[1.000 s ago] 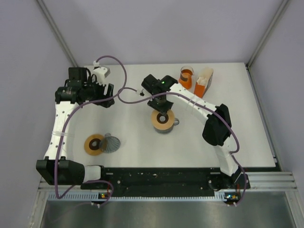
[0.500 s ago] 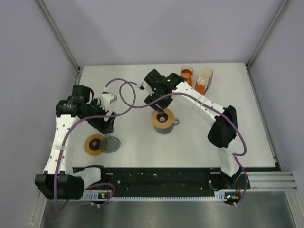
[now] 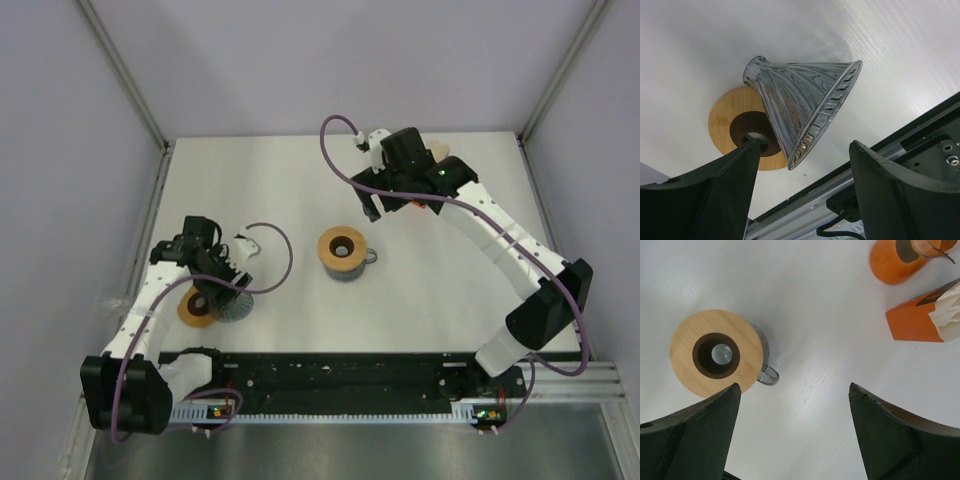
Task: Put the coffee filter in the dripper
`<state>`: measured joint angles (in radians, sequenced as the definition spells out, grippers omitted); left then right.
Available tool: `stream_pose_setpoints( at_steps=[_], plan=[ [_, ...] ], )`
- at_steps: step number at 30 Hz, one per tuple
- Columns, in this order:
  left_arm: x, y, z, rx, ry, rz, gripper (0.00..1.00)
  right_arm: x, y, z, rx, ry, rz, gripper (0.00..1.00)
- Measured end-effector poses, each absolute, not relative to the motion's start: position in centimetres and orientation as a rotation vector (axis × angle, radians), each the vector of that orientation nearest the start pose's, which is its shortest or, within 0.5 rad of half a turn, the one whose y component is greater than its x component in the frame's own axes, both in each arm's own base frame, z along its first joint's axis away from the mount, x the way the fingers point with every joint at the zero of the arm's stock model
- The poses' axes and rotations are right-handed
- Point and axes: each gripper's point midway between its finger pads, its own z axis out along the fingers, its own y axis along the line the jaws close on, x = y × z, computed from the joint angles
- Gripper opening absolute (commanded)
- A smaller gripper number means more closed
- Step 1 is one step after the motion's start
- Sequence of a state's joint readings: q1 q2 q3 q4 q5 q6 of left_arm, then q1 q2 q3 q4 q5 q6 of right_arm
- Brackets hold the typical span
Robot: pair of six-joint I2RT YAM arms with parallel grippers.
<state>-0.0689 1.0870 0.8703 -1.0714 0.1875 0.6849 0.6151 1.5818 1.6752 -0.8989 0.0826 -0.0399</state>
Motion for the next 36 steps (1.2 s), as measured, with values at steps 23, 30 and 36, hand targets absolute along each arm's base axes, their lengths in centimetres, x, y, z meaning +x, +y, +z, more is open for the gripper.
stream_pose_setpoints(
  at_steps=[23,30,36],
  plan=[
    [27.6,-6.6,18.6,0.655,2.495,-0.349,0.00,30.4,27.1,27.2,-0.824,2.131,0.520,0.76],
    [30.5,-12.7,24.9,0.429,2.396,-0.820,0.00,29.1,31.9,30.9,-0.698,2.031,0.753,0.60],
    [30.7,-14.0,23.5,0.265,2.502,-0.984,0.00,30.5,35.4,31.2,-0.616,2.020,0.817,0.63]
  ],
)
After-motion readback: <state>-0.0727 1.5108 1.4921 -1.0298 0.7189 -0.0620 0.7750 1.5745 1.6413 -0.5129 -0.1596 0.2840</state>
